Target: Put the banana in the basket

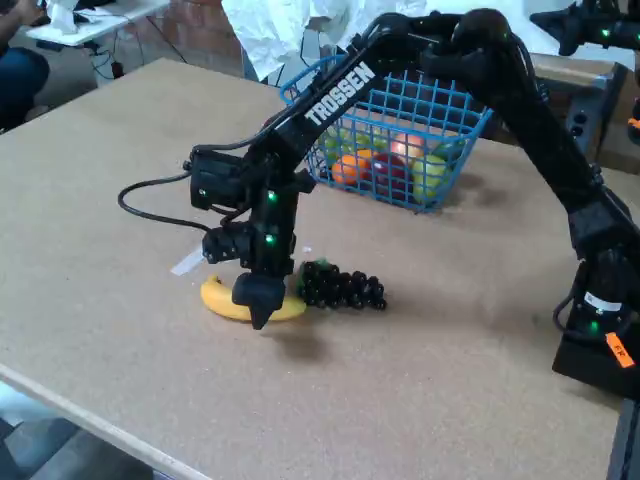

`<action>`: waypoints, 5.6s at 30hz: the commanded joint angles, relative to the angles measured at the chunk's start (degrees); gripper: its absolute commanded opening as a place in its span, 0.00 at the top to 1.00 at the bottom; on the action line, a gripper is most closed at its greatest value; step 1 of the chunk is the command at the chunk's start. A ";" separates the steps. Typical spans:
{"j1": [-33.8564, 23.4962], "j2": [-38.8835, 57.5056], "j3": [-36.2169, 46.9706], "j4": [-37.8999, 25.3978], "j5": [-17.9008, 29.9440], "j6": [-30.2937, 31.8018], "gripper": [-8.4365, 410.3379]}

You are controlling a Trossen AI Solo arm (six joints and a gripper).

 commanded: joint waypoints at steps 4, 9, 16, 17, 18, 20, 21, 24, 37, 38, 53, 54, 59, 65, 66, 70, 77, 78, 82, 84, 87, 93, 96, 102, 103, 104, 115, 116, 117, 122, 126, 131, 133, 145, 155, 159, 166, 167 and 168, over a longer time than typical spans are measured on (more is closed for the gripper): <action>0.09 1.33 0.02 0.76 -0.35 0.13 0.42; 0.09 0.81 0.02 0.98 -0.20 0.26 0.54; 0.09 0.13 0.02 1.16 0.76 1.25 0.90; 0.09 0.02 0.02 1.18 1.57 1.22 0.95; 0.09 -0.09 0.02 1.22 2.32 1.09 0.99; 0.11 -0.90 0.02 1.18 3.26 1.07 0.97; 0.11 -1.51 0.02 1.14 3.26 1.14 0.98; 0.09 -4.66 0.02 1.18 4.15 1.07 0.98; 0.35 -31.71 0.02 6.54 18.71 -0.35 0.98; 0.37 -33.90 0.02 7.63 20.79 -0.35 0.98; -3.23 -58.16 0.02 8.72 53.31 -1.14 0.98; -4.26 -58.90 0.02 8.33 53.44 -0.39 0.98; -9.79 -60.54 -0.07 4.46 53.70 3.17 0.98; -15.72 -60.63 -5.53 9.05 53.64 2.45 0.98; -17.00 -60.70 -7.10 11.04 53.55 2.43 0.98; -23.15 -61.07 -13.18 18.56 49.55 2.91 0.98; -32.48 -61.00 -21.29 25.29 44.81 5.90 0.98; -33.59 -61.00 -22.23 26.14 44.00 6.14 0.98; -38.62 -61.00 -25.16 27.32 35.28 11.37 0.98; -41.09 -61.00 -26.60 28.22 32.41 13.38 0.98; -43.30 -61.00 -29.11 30.36 32.02 13.46 0.98; -45.11 -60.30 -33.29 31.74 31.95 13.38 0.98; -45.18 -59.39 -35.17 33.51 30.64 13.73 0.98; -45.24 -56.54 -37.57 36.28 29.42 15.08 0.98; -45.24 -55.89 -37.57 36.28 28.98 15.28 0.98; -45.24 -55.25 -37.59 36.30 28.17 15.45 0.98; -45.24 -47.91 -37.59 41.03 24.98 16.74 0.98; -45.24 -47.30 -37.59 41.94 25.00 16.68 0.98; -45.24 -46.73 -37.59 42.80 25.00 16.65 0.98; -45.31 -45.07 -37.00 46.14 24.98 16.63 0.98; -45.31 -44.87 -36.11 46.42 24.96 16.61 0.98; -45.31 -44.89 -35.39 47.06 24.87 16.15 0.97; -45.31 -44.89 -35.36 47.39 24.35 16.13 0.94; -45.31 -44.89 -35.36 49.55 23.06 16.63 0.60; -45.31 -44.89 -35.36 49.99 23.17 16.63 0.47; -45.31 -44.89 -35.36 50.05 23.23 16.59 0.47; -45.29 -44.92 -35.36 49.96 23.17 16.35 0.47; -45.29 -44.92 -35.36 49.94 23.17 16.35 0.47; -45.29 -44.92 -35.36 49.92 23.17 16.33 0.47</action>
